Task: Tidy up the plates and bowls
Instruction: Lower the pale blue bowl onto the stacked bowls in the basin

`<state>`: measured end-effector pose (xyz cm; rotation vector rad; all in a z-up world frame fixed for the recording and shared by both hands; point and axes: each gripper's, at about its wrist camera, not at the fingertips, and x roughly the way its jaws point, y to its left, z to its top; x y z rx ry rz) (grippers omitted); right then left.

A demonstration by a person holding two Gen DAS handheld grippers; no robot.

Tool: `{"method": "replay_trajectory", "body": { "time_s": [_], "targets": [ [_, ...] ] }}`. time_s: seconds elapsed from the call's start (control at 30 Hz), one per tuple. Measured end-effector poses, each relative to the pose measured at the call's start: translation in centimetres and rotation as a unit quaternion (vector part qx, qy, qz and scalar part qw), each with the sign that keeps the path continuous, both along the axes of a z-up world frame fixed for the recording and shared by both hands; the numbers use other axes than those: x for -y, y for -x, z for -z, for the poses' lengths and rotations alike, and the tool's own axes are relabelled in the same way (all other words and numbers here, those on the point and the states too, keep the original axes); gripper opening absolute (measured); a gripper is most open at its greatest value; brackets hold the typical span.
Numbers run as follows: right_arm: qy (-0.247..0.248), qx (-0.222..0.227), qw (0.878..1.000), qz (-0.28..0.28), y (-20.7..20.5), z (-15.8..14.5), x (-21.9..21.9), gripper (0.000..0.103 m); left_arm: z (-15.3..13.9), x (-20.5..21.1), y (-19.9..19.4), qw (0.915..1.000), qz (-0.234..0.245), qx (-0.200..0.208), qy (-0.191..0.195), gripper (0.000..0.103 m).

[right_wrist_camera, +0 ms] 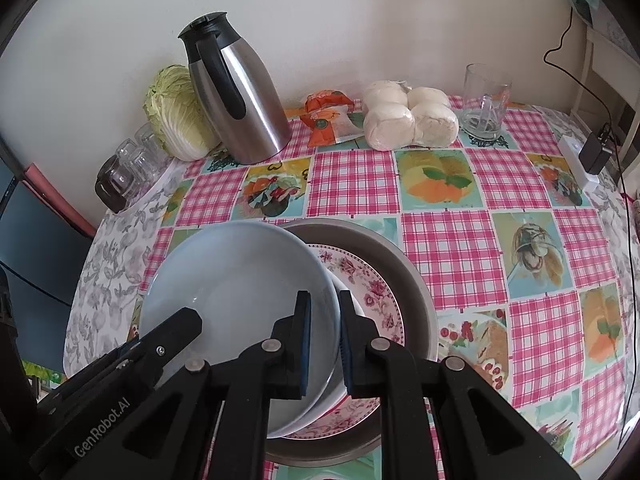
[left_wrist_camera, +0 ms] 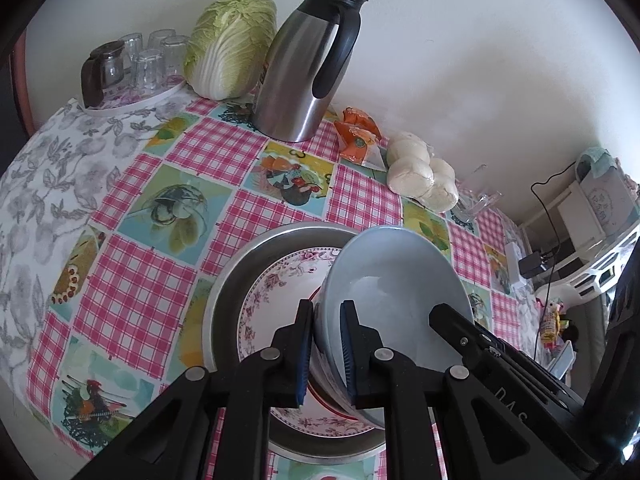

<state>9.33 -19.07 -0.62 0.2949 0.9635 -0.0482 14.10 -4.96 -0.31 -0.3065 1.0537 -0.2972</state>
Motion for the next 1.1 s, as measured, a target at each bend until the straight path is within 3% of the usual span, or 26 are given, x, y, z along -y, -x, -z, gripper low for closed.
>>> {"method": "replay_trajectory", "body": {
  "time_s": [0.4, 0.53, 0.67, 0.93, 1.1],
  "targets": [
    [-0.008, 0.008, 1.0, 0.018, 0.5, -0.5, 1.7, 0.016, -0.2, -0.7, -0.1, 0.9999, -0.011, -0.004, 0.002, 0.016],
    [-0.011, 0.008, 1.0, 0.024, 0.7, -0.6, 2.1, 0.022, -0.7, -1.0, 0.1, 0.9998, -0.017, -0.003, 0.003, 0.017],
    [-0.021, 0.009, 0.999, 0.024, 0.6, -0.4, 2.4, 0.024, -1.1, -1.4, 0.2, 0.9996, -0.026, 0.003, -0.001, 0.042],
    [-0.03, 0.006, 0.999, 0.028, 0.6, 0.0, 2.7, 0.029, -1.3, -2.0, 0.2, 0.9991, -0.042, 0.001, -0.009, 0.061],
    [-0.028, 0.013, 0.999, 0.027, 1.0, -0.6, 2.9, 0.032, -1.5, -2.0, 0.3, 0.998, -0.05, 0.007, -0.038, 0.083]
  ]
}}
